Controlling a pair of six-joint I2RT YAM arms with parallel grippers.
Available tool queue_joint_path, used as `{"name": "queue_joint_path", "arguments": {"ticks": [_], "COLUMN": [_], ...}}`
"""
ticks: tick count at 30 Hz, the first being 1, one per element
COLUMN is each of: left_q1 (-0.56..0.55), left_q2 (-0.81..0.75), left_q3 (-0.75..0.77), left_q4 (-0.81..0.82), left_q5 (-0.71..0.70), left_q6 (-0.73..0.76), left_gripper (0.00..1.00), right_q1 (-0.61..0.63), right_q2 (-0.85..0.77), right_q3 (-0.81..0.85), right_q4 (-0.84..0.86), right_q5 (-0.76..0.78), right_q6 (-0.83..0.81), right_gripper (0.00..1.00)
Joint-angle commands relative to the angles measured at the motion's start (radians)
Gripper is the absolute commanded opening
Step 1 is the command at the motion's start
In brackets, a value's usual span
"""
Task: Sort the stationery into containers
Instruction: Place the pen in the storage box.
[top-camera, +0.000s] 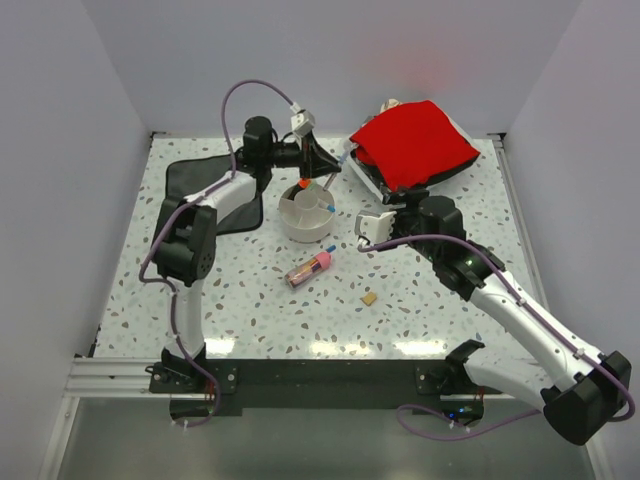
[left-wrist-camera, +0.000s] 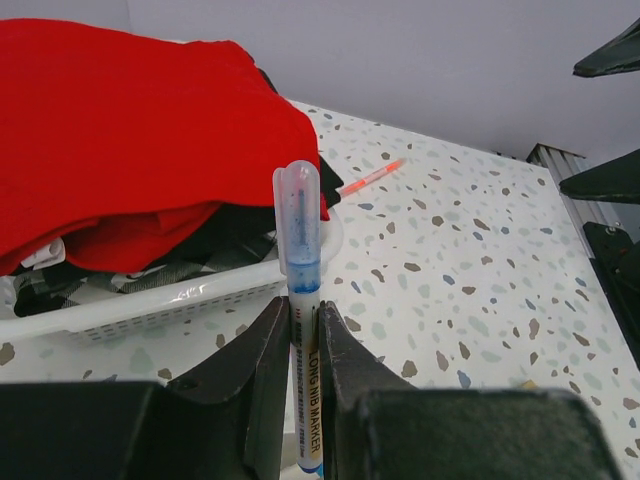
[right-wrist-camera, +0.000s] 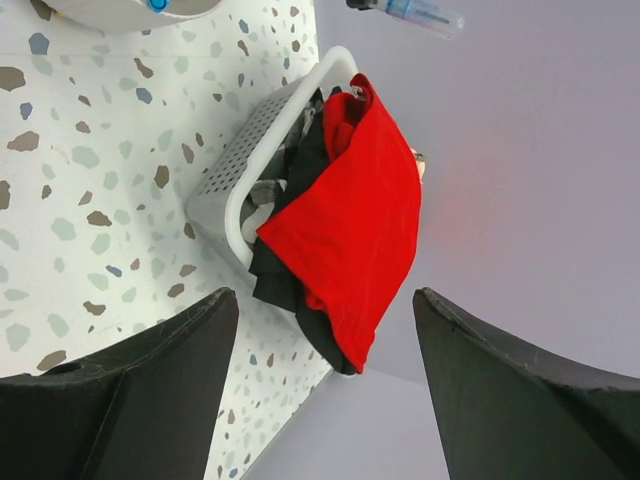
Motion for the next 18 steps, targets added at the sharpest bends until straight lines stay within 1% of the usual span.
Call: {"name": "queue_joint_path", "arguments": {"ticks": [1, 4, 11, 14, 16, 18], "left_q1": [-0.007, -0.008, -0.007, -0.007, -0.007, -0.005], "left_q2": [0.044, 0.06, 0.064, 0.052, 0.049, 0.049], "left_q3": [0.028, 0.058, 0.048, 0.038, 0.033, 0.033], "left_q4": [0.058, -0.012, -0.121, -0.201, -0.23, -0.259], "left_q5": [-0.023, -0.031, -0.029, -0.028, -0.034, -0.034], "left_q6": [0.064, 0.138, 0.255, 0.33, 0.38, 0.396], "left_gripper": [0.0, 0.0, 0.02, 0.09, 0.11, 0.16], "right_q1": [0.004, 0.003, 0.004, 0.004, 0.003, 0.003], "right_q2": [0.003, 0.009, 0.03, 0.038, 0.038, 0.041], "right_q3": [0.002, 0.001, -0.013, -0.013, -0.012, -0.015], "right_q4": [0.016, 0.02, 0.048, 0.054, 0.054, 0.057], "right_q5": [0.039, 0.04, 0.043, 0.046, 0.046, 0.039], "right_q6": [0.025, 0.028, 0.051, 0.054, 0.051, 0.049], "right_gripper": [0.74, 0.74, 0.74, 0.74, 0.74, 0.74]}}
